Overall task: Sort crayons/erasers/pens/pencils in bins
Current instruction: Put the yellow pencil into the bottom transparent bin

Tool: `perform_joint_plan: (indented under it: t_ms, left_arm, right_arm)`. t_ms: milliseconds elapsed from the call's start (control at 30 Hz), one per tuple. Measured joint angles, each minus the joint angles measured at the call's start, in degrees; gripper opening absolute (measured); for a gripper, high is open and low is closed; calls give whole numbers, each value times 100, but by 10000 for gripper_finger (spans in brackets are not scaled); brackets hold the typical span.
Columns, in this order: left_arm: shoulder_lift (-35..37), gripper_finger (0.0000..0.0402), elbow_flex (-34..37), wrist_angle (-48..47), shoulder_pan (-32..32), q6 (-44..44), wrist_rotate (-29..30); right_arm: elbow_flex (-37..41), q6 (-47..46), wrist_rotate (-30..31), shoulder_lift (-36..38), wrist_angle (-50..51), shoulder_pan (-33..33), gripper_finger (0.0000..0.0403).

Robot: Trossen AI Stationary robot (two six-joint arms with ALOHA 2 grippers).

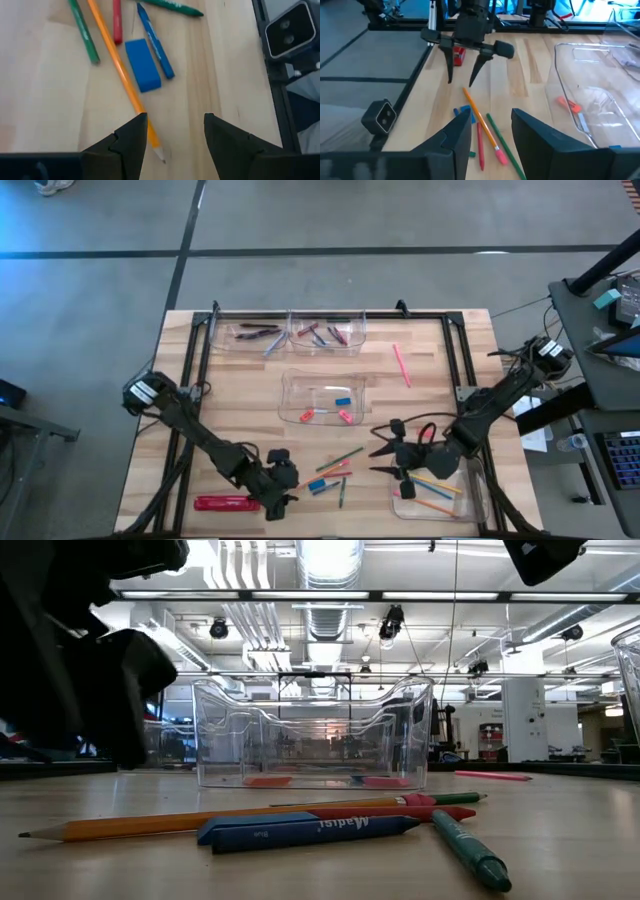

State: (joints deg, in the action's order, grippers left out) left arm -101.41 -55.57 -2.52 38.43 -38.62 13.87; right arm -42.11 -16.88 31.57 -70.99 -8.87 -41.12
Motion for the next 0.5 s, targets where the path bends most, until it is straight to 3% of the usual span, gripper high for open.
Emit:
perform_joint_plan:
  t_ms: [500]
  left_arm:
    - [-568, 162, -498, -1035, 180, -305, 345]
  right_arm:
    - [20, -203, 4, 68, -3, -26, 130]
